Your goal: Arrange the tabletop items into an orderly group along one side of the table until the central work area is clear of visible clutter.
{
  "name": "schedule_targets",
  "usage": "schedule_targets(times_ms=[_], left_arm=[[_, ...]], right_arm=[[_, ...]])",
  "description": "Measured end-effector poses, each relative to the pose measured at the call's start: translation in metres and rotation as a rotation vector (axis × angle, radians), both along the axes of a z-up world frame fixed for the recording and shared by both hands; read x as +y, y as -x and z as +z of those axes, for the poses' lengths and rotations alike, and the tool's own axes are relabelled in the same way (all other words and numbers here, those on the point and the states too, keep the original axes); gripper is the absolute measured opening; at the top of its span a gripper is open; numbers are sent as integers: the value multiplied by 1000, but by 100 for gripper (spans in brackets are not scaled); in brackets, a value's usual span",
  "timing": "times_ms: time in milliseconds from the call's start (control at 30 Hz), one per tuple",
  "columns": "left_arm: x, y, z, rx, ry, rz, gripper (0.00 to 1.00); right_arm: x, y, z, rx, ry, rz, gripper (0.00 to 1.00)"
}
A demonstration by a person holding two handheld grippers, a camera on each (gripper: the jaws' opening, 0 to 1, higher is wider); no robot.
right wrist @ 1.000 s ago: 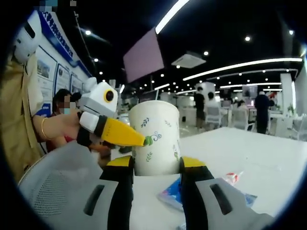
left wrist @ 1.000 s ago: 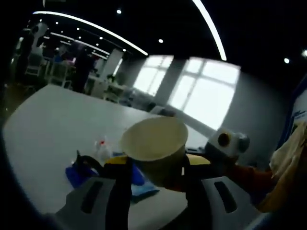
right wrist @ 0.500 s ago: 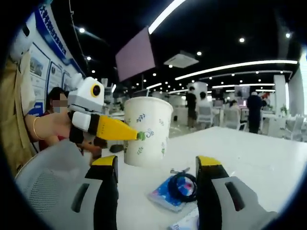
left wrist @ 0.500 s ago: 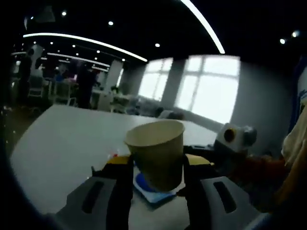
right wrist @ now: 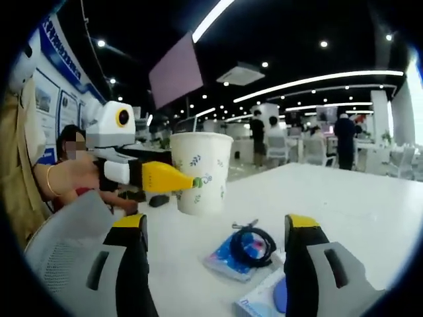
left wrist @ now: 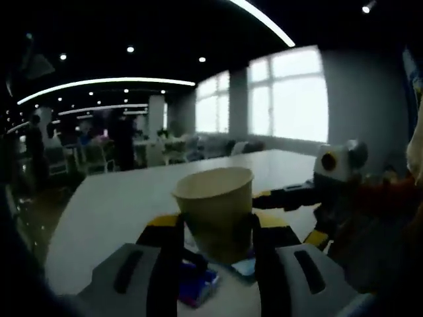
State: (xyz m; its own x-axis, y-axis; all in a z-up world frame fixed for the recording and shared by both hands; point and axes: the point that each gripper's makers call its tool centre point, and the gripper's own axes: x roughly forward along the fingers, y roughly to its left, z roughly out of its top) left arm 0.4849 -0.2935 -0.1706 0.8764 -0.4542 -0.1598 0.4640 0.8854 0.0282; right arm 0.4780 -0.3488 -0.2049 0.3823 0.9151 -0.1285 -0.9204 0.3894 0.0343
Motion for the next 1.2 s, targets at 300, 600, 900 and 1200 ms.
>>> schedule_targets(times_ms=[300,600,900,1200], left_arm=[[18,-13,-6,-26,-53,49,38],[35,-34,-1,-96,-52,76,38],[70,-68,-12,-115,-66,151,38],[93,-97,-16,-111,-59,184,38]], right_arm=[[-11,-3,-9,42,34,-51,98],[-18,-5,-9,59,53,-82,99],[-28,-14,-2,46,51,-112,99],[-42,-26,-4,53,53,-150,99]])
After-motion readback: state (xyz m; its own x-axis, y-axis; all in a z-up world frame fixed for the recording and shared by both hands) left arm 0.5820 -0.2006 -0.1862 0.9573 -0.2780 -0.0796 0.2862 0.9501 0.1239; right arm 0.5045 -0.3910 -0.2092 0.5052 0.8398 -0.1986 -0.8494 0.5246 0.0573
